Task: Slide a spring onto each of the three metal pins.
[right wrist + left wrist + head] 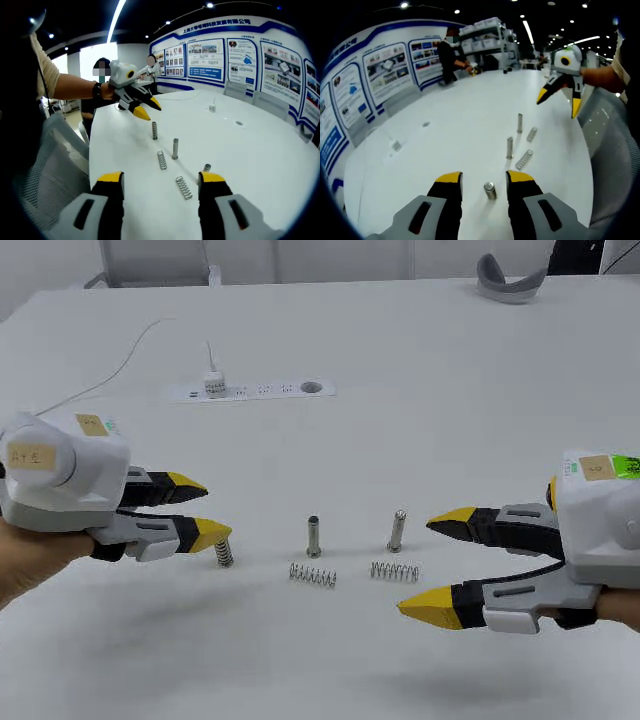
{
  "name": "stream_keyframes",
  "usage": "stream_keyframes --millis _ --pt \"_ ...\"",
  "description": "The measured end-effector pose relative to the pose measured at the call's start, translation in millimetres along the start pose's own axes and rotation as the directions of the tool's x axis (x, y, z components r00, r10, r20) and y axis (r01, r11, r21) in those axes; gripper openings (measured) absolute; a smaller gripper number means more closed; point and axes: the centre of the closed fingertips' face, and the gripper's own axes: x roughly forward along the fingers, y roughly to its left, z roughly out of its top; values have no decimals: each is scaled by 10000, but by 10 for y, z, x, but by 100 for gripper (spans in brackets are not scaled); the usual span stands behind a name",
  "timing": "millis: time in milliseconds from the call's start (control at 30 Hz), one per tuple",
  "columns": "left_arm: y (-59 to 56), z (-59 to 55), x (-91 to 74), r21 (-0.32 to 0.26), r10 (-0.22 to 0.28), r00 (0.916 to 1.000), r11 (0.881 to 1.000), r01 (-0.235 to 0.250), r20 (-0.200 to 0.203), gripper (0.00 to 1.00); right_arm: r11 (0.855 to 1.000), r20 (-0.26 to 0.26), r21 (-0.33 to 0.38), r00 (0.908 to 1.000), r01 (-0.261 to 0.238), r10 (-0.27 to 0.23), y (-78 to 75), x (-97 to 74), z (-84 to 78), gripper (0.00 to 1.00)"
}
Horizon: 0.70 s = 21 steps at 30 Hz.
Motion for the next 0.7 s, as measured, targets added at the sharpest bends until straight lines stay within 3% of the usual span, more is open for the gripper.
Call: stream_keyframes --millis 333,700 --pt "-119 159 -158 -139 115 9974 9998 -105 717 36 10000 -9 -44 10000 -66 66 12 11 15 61" --pt "-353 145 -270 -307 49 9947 9995 -18 1031 36 9998 -51 -110 9999 -135 135 -5 27 17 60"
